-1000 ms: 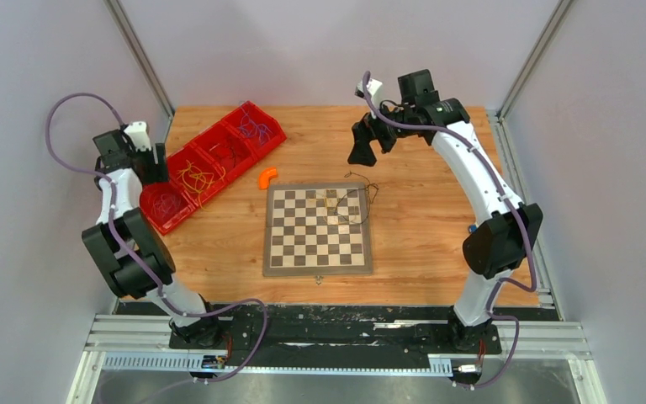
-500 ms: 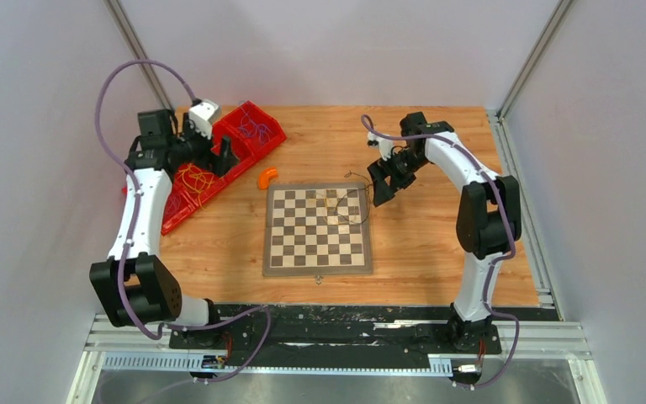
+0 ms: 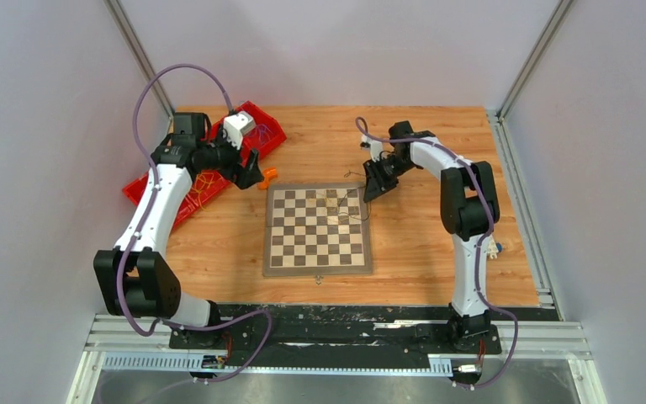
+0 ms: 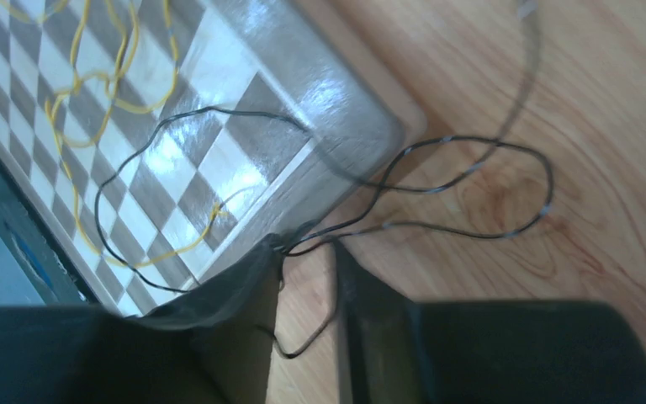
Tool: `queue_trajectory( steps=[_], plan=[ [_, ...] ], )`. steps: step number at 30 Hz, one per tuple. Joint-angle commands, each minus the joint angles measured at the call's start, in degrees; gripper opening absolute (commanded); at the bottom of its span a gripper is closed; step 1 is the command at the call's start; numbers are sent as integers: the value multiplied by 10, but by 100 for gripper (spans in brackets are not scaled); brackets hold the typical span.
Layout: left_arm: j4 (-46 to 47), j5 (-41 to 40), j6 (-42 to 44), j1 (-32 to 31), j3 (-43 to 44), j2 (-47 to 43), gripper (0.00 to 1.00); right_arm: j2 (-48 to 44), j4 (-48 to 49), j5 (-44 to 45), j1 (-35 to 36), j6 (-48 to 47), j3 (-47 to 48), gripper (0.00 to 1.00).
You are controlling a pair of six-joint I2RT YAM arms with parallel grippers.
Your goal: Untangle the cables
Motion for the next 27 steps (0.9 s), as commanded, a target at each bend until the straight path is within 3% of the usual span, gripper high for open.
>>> queue_trajectory(
  steps=[1,2,6,12,16,23,27],
  plan=[
    [-35,-29,17,-1,46,6,100,-8,22,-99,-10,11,29,6],
    [-39,-34,24,-1,51,6,100,-25,19,-121,-13,8,28,1],
    [-24,-44,32,-1,55,-6,100,-141,17,-188,-15,1,42,0],
    [83,33,7,0,52,-54,100,-232,34,-247,5,50,135,0],
    [154,116,-38,-1,84,-64,100,-244,86,-251,23,108,189,0],
    [157,244,-125,-34,237,-1,100,-233,182,-254,49,199,258,0],
    [166,277,-116,-90,230,2,100,-219,240,-249,64,259,296,0]
  ],
)
